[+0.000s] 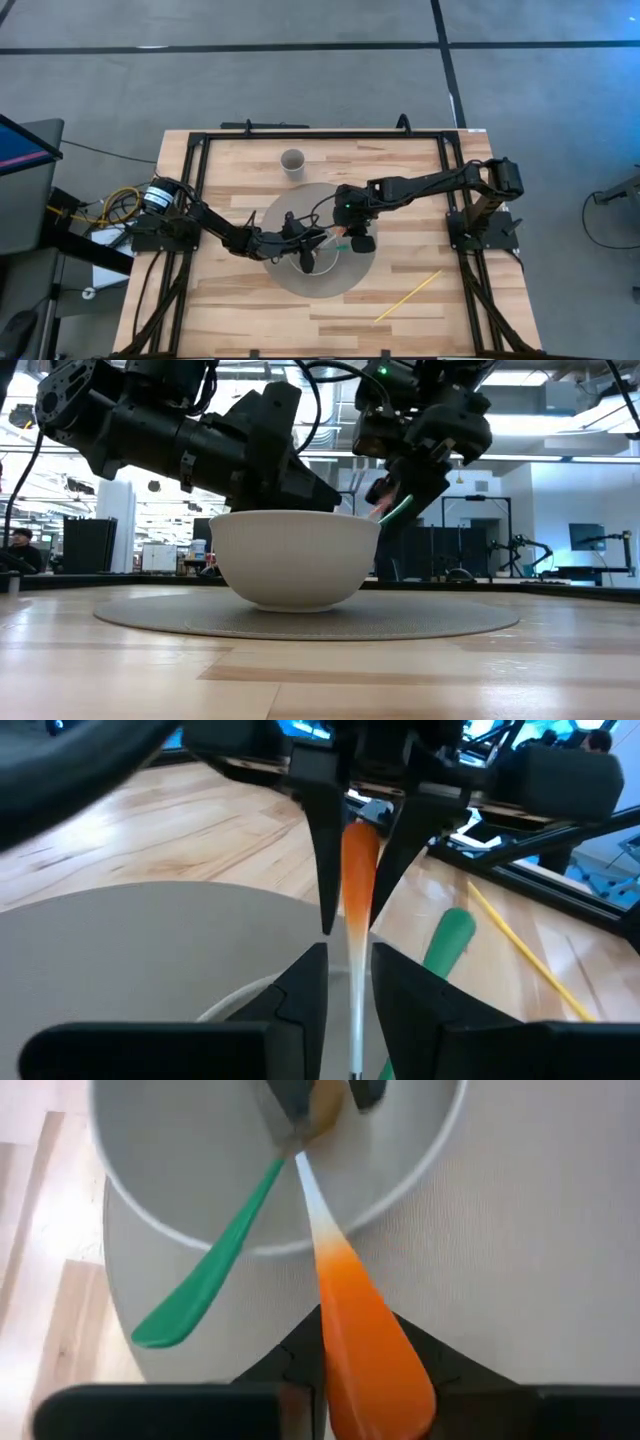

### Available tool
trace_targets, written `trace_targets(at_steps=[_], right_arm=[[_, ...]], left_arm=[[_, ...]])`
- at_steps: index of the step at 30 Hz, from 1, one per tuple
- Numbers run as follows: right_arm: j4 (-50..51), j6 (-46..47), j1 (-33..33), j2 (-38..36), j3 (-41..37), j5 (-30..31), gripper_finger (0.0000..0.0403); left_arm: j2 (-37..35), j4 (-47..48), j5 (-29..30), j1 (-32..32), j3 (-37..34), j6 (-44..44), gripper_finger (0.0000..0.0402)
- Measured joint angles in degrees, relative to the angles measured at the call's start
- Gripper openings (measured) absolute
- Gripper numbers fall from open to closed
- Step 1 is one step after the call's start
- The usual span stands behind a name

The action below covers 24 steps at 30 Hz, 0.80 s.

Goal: Pick & Place Utensil
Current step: Put the orange fork into the gray bowl on the placemat, then put the gray cup on the gray placemat

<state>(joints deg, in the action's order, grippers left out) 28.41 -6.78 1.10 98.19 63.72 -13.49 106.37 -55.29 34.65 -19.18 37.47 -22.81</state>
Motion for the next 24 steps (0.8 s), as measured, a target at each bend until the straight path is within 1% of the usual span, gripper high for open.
trace_targets(at_steps=[8,16,22,24], right_arm=[[7.92,5.33,-0.06,0.00,0.42,0.00,0.0066],[9.17,5.78,-0.07,-0.06,0.42,0.03,0.0066],[11.52,12.85,-0.28,-3.45,0.42,0.49,0.0066],[12.26,15.42,-0.77,-5.31,0.40,1.36,0.0066]], left_arm=[[-4.57,0.02,-0.01,0.00,-2.97,0.00,0.0081],[-12.76,0.09,0.01,0.00,-7.81,0.07,0.0081],[-20.06,0.06,0.26,0.00,-11.71,5.95,0.0081],[-22.99,0.03,0.41,0.00,-12.70,9.40,0.0081]])
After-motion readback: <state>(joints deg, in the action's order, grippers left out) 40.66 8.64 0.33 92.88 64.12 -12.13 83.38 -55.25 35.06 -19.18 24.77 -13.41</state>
